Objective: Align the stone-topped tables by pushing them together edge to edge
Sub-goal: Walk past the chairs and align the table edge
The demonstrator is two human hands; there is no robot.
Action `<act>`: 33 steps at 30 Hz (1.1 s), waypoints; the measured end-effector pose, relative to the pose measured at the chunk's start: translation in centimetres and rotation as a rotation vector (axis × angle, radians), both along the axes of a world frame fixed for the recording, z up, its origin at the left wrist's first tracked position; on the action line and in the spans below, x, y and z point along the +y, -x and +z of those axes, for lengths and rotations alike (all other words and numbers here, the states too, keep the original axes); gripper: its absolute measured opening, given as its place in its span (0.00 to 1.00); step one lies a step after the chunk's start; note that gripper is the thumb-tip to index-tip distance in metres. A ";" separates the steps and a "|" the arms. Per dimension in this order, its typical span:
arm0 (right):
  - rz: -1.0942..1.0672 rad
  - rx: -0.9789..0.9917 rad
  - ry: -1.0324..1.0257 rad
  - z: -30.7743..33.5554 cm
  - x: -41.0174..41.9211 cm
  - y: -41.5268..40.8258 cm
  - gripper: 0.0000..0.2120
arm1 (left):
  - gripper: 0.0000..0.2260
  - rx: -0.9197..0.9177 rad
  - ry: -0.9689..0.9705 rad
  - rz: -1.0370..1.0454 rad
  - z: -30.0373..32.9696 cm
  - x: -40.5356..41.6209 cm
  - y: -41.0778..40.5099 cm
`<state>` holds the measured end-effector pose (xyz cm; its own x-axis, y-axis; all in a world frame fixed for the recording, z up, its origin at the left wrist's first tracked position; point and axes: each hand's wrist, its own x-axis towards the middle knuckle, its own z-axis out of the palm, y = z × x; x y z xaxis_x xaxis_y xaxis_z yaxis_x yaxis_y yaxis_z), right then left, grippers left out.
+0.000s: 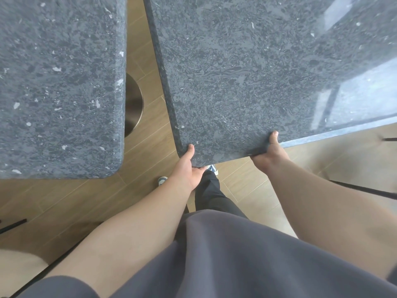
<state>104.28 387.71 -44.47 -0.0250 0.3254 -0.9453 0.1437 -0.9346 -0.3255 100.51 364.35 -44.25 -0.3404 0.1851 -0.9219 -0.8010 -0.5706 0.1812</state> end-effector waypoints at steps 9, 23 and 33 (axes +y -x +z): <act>0.042 0.020 -0.017 0.5 -0.2 0.3 0.28 | 0.14 0.011 0.003 -0.032 -0.5 -0.3 0.1; 0.029 0.013 -0.019 0.6 -2.2 0.6 0.28 | 0.12 0.018 -0.005 -0.025 -0.5 -2.2 1.0; -0.018 0.015 -0.008 0.2 -6.5 1.8 0.28 | 0.15 0.012 0.007 -0.069 -0.6 -6.2 3.6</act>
<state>102.43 381.23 -44.30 -0.0335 0.3333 -0.9422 0.1222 -0.9343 -0.3348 96.94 358.15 -44.87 -0.3383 0.2025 -0.9190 -0.8361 -0.5128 0.1948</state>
